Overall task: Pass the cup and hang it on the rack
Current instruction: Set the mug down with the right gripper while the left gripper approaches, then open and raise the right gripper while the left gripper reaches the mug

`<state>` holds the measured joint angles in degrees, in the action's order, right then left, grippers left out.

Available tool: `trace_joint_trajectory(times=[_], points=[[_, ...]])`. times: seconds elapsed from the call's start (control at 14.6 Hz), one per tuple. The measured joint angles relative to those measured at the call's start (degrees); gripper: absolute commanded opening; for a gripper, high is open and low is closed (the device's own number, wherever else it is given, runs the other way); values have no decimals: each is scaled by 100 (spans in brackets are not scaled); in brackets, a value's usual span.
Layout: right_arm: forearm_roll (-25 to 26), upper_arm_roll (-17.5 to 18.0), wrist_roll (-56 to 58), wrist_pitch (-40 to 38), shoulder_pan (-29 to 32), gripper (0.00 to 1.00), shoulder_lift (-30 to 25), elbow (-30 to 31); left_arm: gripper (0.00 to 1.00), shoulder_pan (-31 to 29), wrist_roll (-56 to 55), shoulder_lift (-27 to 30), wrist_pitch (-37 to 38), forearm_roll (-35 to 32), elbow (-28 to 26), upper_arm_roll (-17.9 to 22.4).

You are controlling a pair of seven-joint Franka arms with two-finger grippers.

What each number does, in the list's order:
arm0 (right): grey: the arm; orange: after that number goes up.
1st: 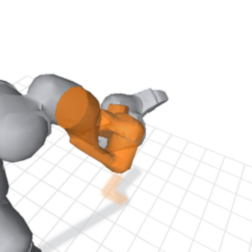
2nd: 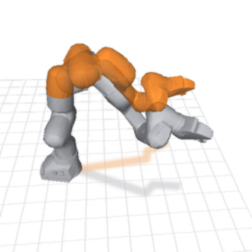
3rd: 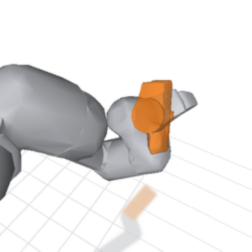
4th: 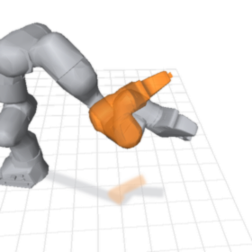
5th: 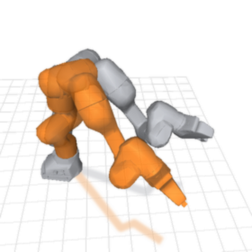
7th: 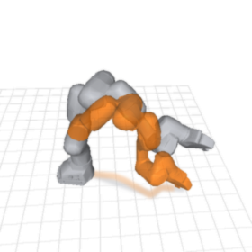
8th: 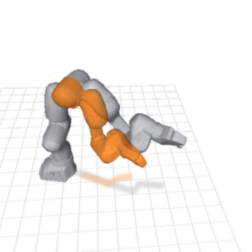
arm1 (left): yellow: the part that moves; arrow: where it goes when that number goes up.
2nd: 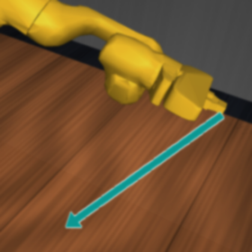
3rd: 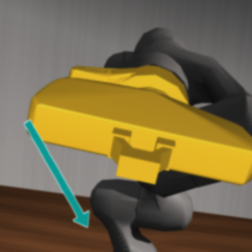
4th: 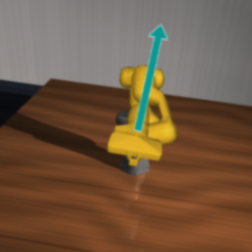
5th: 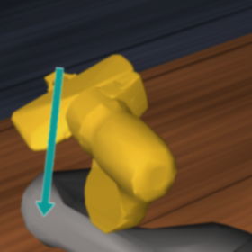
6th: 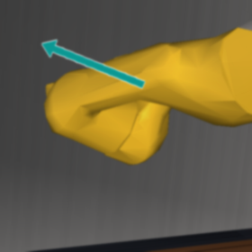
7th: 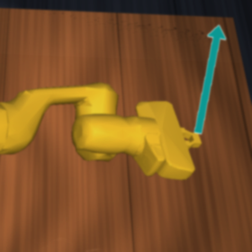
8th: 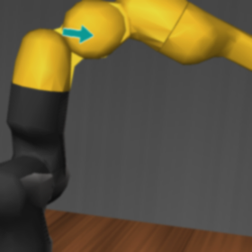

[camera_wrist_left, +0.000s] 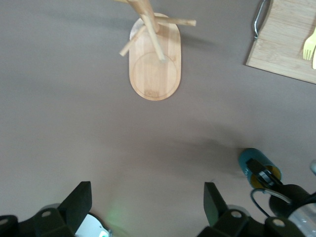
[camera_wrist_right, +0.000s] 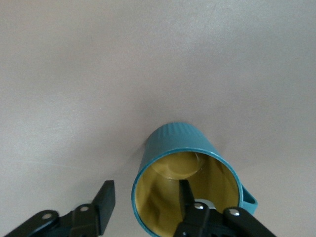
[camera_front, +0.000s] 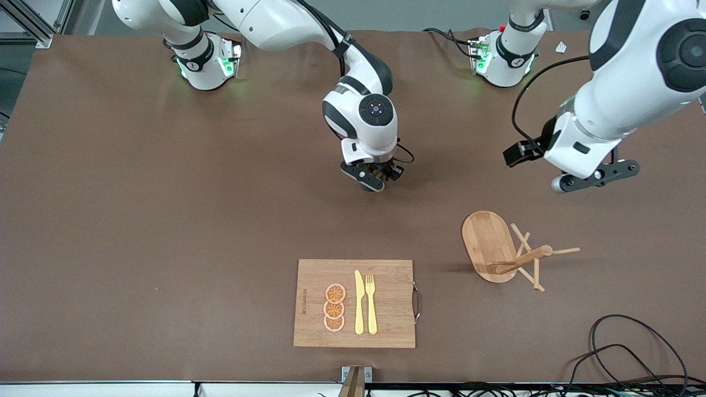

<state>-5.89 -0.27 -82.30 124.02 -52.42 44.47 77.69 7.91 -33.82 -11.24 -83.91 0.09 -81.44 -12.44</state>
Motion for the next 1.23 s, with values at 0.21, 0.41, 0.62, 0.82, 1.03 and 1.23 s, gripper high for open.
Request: trace_joint_trajectory(times=[0.21,0.41,0.62,0.82,1.03,1.23], points=[[7,-4,0,-191,0,88,0,-56,100,13,-588,-93,-27,1,-3,-362],[7,-23,0,-639,1,100,-2,-294,100,77,-1224,-191,-39,0,-4,-673],[6,-59,0,-1263,35,100,-75,-557,100,350,-1688,-204,-47,-1,-3,-713],[-3,-86,-1,-1810,245,100,-309,-760,100,674,-2180,-206,-57,-85,-3,-717],[8,-115,199,-2637,655,100,-919,-824,100,982,-2604,-237,-111,-154,-3,-718],[323,-175,1543,-3134,1405,100,-1517,-767,100,1281,-3055,-296,-233,-212,-6,-718]])
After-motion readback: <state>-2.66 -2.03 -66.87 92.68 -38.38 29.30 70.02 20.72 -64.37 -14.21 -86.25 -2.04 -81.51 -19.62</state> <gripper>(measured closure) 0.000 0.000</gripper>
